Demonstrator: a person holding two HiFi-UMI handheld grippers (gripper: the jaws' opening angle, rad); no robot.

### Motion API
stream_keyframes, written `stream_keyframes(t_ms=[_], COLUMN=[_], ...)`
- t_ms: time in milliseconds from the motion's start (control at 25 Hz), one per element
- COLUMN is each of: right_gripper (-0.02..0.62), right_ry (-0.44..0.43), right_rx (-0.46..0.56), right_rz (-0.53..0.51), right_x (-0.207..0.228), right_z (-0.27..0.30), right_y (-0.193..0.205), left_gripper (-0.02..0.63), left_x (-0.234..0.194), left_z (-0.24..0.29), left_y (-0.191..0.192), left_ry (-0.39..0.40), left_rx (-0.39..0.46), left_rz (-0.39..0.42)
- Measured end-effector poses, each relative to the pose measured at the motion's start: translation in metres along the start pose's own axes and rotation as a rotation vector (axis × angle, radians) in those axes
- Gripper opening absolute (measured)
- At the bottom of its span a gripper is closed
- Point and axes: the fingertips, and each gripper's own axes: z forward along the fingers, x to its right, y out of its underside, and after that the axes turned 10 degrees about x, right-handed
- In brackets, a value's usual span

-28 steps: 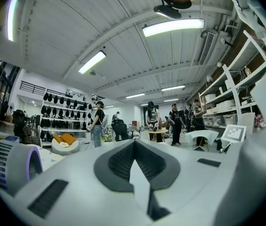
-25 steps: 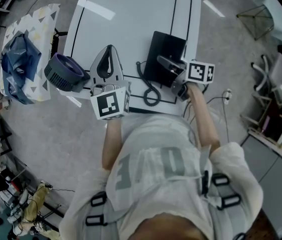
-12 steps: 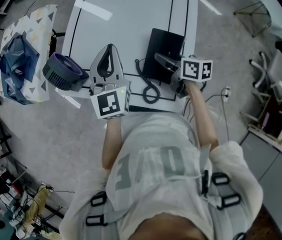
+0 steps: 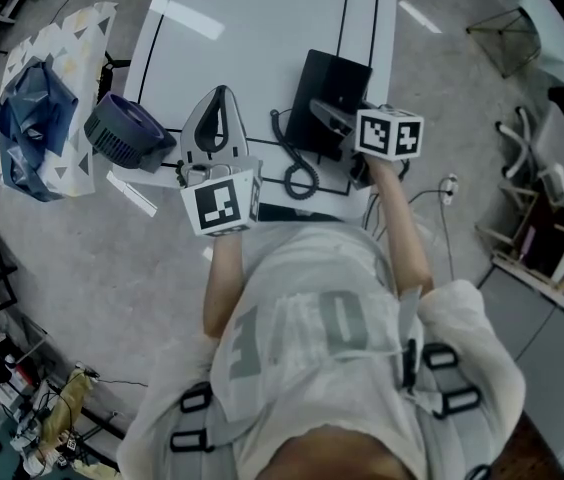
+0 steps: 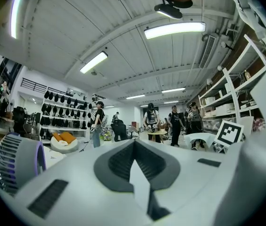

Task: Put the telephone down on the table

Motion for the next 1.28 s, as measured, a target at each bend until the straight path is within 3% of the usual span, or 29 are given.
stream_keyframes(t_ms=[520, 1280], right_gripper=[0.300, 0.331], right_ry=[0.110, 0.140], right_rx=[0.025, 0.045], right_rz=[-0.028, 0.110], right_x=[0.011, 0.026], right_z=[-0.010, -0.026], right_y=[0.001, 0.012], left_gripper=[0.008, 0.008], left_x=[0.009, 0.019], left_z=[-0.001, 0.000], left_y=[-0.008, -0.014], left_ry=[0.032, 0.017], left_rx=[0.018, 0.016], left_rz=[0.016, -0.003])
